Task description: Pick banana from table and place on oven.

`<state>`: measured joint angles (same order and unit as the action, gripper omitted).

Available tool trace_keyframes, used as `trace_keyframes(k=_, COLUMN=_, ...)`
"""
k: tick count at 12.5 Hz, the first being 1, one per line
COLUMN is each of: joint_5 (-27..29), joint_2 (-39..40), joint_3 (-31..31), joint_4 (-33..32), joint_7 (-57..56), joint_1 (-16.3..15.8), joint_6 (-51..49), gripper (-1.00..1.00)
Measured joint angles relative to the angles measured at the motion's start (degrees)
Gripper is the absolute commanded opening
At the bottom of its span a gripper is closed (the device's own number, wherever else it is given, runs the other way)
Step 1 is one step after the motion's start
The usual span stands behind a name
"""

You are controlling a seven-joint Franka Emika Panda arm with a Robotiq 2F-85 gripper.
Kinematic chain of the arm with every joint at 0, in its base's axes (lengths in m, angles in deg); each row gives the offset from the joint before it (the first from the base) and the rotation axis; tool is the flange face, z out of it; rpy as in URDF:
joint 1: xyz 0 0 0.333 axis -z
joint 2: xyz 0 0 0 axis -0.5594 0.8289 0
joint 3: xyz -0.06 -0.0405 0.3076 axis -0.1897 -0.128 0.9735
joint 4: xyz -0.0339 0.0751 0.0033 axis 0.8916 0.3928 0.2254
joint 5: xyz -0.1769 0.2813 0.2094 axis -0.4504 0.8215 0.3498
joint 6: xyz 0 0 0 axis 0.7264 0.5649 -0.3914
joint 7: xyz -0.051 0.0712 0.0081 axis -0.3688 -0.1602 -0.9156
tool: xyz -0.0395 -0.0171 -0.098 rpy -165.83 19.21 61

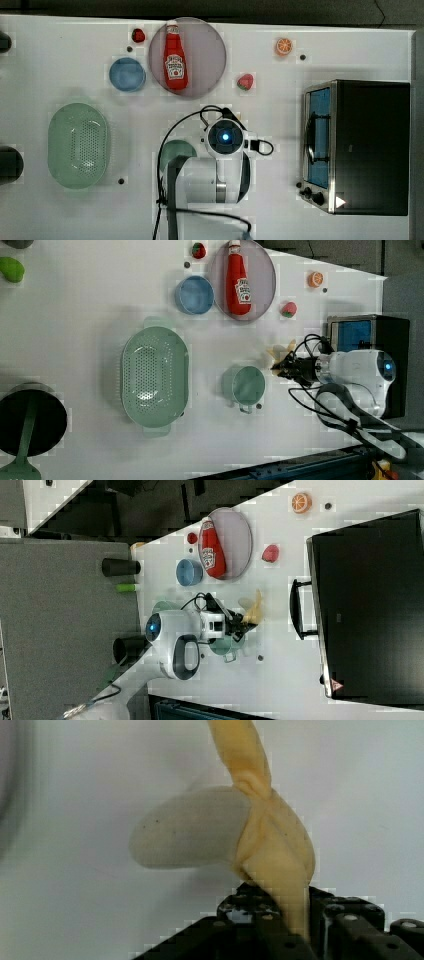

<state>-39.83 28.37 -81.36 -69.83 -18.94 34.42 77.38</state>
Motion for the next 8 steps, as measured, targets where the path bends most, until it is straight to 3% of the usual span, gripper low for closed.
trace_keyframes(k=4, joint_5=0.1, joint_2=-16.8, joint_3=0.8, joint_4=2.5, joint_7=0.0, joint_1=1.1, joint_6=-22.5, gripper=-0.62)
trace_keyframes(k=8, joint_5=1.6, joint_2=-27.7, joint_3=-0.1, joint_4=22.3, joint_7=0.0, joint_1=0.8, joint_6=-43.1, gripper=-0.62)
